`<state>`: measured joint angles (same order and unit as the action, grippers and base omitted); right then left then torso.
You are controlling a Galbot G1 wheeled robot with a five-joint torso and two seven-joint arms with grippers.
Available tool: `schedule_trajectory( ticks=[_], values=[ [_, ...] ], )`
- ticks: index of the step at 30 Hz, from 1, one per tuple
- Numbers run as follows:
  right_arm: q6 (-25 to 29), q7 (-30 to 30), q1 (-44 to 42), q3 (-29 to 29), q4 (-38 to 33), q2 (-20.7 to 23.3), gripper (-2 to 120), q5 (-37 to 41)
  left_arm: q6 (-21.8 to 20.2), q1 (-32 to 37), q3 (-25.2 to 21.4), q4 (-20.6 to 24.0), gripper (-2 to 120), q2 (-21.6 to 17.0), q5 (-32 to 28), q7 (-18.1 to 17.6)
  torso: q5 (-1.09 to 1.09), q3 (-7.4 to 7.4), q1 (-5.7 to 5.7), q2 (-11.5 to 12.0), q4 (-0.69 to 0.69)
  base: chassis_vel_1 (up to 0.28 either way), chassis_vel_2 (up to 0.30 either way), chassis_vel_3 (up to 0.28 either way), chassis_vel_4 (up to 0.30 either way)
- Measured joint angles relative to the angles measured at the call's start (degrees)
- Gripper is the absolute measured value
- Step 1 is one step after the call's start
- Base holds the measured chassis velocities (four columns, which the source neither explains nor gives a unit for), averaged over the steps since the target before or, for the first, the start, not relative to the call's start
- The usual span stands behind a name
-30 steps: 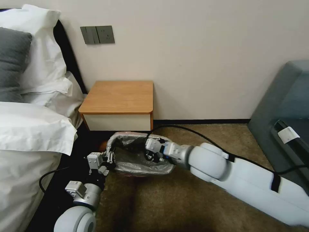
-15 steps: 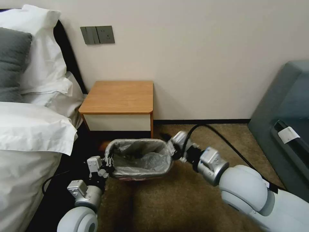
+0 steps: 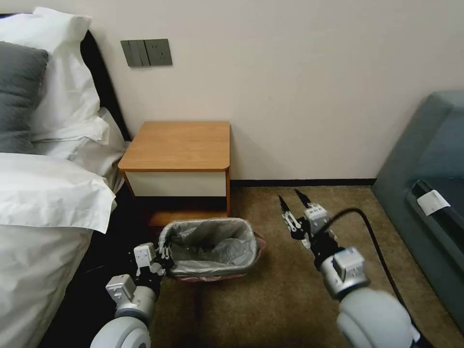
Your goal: Pick up the garbage bag from the table and place it over the trash can.
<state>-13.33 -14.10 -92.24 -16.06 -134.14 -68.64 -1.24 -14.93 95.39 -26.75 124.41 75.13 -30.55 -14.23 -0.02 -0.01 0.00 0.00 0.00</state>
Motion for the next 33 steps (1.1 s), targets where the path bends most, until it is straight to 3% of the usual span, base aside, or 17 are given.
schedule_trajectory(
  ticks=[3,6,10,20,33],
  values=[
    [2.1,-0.3,-3.1,-0.2,0.1,-2.0,72,-3.1,-1.2,-0.2,0.5,-0.3,6,0.0,0.0,-0.9,0.01,0.0,0.0,0.0,-0.01,0.0,0.0,0.0,0.0],
    [4.5,-0.3,-5.5,-0.6,0.7,-4.3,88,-5.9,-1.7,0.0,2.0,-0.8,6,0.0,-0.8,-2.0,0.01,0.0,0.0,0.0,0.0,0.0,0.0,0.0,0.0],
    [4.9,-0.3,-5.3,-1.1,0.9,-4.8,98,-6.1,-1.1,0.1,3.7,-1.3,6,0.1,-0.7,-2.1,0.02,0.0,0.0,0.0,0.0,0.0,0.0,0.0,0.0],
    [4.3,-0.3,-3.9,-2.3,1.3,-4.2,100,-4.9,-0.2,0.6,8.3,-2.0,6,1.3,1.5,-3.9,0.02,0.0,0.0,0.0,0.0,0.0,0.0,0.0,0.0],
    [3.5,-0.9,-1.8,-2.2,2.4,-3.8,100,-3.8,0.9,1.6,9.7,-1.9,6,2.0,3.2,-5.8,0.02,0.01,0.0,0.0,0.0,0.0,0.0,0.0,0.0]
  ],
)
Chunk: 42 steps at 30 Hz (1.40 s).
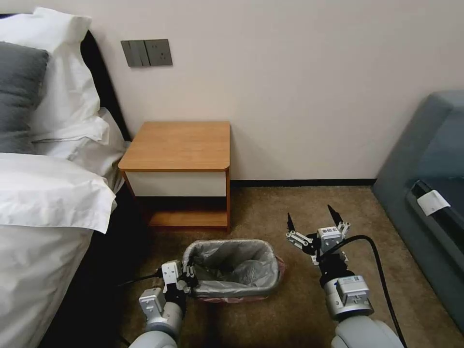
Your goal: Pick up the garbage bag from the table and place it over the trash can.
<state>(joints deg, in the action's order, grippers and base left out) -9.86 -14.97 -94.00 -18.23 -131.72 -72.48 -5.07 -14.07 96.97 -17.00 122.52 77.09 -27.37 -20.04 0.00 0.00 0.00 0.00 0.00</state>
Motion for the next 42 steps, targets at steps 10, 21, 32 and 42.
schedule_trajectory(
  ticks=[10,21,32,42],
  values=[
    [0.0,-0.2,0.2,-0.1,0.1,-0.3,100,0.1,-0.8,-0.1,1.0,-1.1,6,0.3,0.4,-0.3,0.0,0.0,0.0,0.0,0.0,0.0,0.0,0.0,0.0],
    [0.0,-0.3,0.3,-0.1,0.1,-0.3,100,0.2,-0.9,-0.6,1.6,-2.7,6,0.4,0.9,-0.8,0.0,0.0,0.0,0.0,-0.01,0.0,0.0,0.0,0.0],
    [-0.1,-0.3,1.1,0.3,0.4,-0.2,100,0.2,-0.8,-0.8,1.3,-3.4,32,0.3,2.4,-0.7,-0.01,0.0,0.0,0.0,0.0,0.0,0.0,0.0,0.0],
    [-0.1,-0.3,1.3,0.6,0.6,-0.4,100,0.2,-0.7,-0.6,0.8,-2.9,66,-0.1,3.9,-0.2,0.0,0.0,0.0,0.0,0.0,0.0,0.0,0.0,0.0]
  ],
)
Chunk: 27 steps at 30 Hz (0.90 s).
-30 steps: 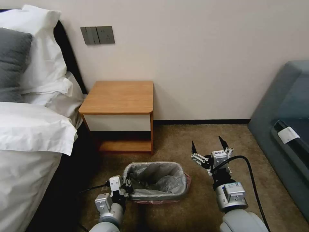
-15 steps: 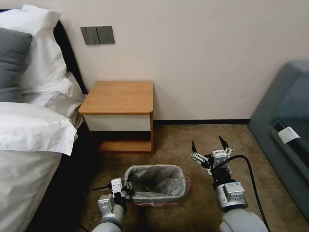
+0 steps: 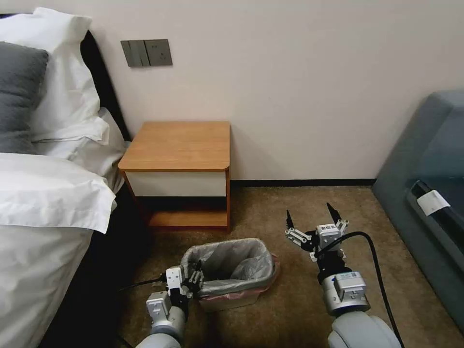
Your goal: Pick up the garbage bag from the table and place it over the trash can.
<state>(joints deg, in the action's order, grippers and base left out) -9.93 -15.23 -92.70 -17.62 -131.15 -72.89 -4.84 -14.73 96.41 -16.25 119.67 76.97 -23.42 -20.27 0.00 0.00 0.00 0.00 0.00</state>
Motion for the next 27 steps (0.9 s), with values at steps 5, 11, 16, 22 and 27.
schedule_trajectory(
  ticks=[5,11,16,22,27],
  values=[
    [0.0,0.0,0.2,0.4,0.1,-0.1,100,0.0,0.3,0.1,-0.7,0.7,86,-0.2,1.2,0.7,0.0,0.0,0.0,0.0,0.0,0.0,0.0,0.0,0.0],
    [-0.1,0.0,0.2,0.7,0.0,-0.2,100,-0.1,0.6,0.2,-2.0,2.0,99,-0.6,1.5,1.8,0.0,0.0,0.0,0.0,0.0,0.0,0.0,0.0,0.0],
    [-0.2,-0.2,-0.3,0.6,-0.1,-0.6,100,0.0,2.0,0.5,-4.9,4.5,100,-1.2,1.6,3.8,-0.01,0.0,0.0,0.0,0.0,0.0,0.0,0.0,0.0],
    [0.8,-0.3,-2.5,0.4,0.0,-2.2,100,0.5,5.0,1.7,-12.1,8.1,100,-2.0,3.0,10.1,-0.01,0.0,0.0,0.0,0.0,0.0,0.0,0.0,0.0],
    [3.8,0.1,-5.7,0.4,0.3,-4.0,100,0.1,8.3,4.1,-17.5,12.4,100,-2.5,5.7,13.3,0.0,0.0,0.0,0.0,0.01,0.0,0.0,0.0,0.0]
  ],
)
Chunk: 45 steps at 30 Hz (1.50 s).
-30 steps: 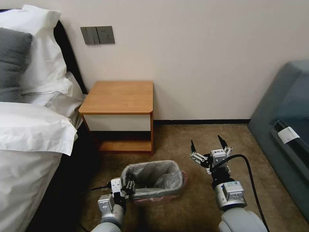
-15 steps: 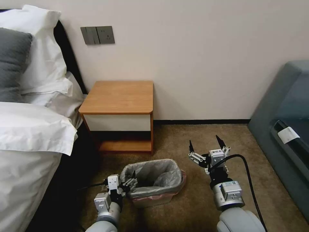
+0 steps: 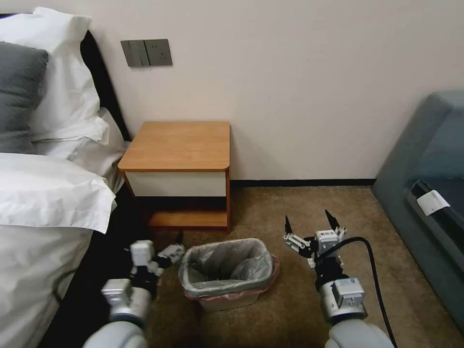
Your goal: Pick up the garbage bag from the table and place it over the trash can.
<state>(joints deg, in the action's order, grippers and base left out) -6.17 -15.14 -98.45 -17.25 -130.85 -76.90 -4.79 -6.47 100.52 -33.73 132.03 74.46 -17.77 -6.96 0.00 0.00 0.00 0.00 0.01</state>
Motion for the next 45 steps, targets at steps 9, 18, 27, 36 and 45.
schedule_trajectory(
  ticks=[9,18,27,36,45],
  values=[
    [7.2,4.2,-6.6,-4.1,-3.0,-5.5,100,-2.4,4.4,6.4,-1.6,7.0,100,1.0,3.7,5.7,-0.01,0.0,0.0,0.0,0.0,0.0,0.0,0.0,0.0],
    [12.9,6.6,-12.9,-7.9,-6.3,-6.8,100,-1.2,7.2,15.5,-3.1,10.5,100,4.1,2.6,9.6,0.0,0.0,0.0,0.0,0.0,0.0,0.0,0.0,0.0],
    [19.5,13.8,-18.7,-12.5,-6.9,-11.0,100,1.8,13.3,22.2,-9.6,11.0,100,8.5,-0.3,10.0,-0.01,0.0,0.0,0.0,0.0,0.0,0.0,0.0,0.0],
    [22.2,14.0,-20.5,-13.0,-6.6,-11.2,100,2.6,14.9,24.3,-9.9,11.2,100,9.7,-0.8,9.5,0.0,0.0,0.0,0.0,-0.01,0.0,0.0,0.0,0.0],
    [22.2,13.8,-20.4,-12.9,-6.5,-11.1,100,2.5,14.8,24.1,-9.8,11.2,100,9.6,-0.7,9.4,0.0,0.0,0.0,0.0,-0.01,0.0,0.0,0.0,0.0]
  ],
)
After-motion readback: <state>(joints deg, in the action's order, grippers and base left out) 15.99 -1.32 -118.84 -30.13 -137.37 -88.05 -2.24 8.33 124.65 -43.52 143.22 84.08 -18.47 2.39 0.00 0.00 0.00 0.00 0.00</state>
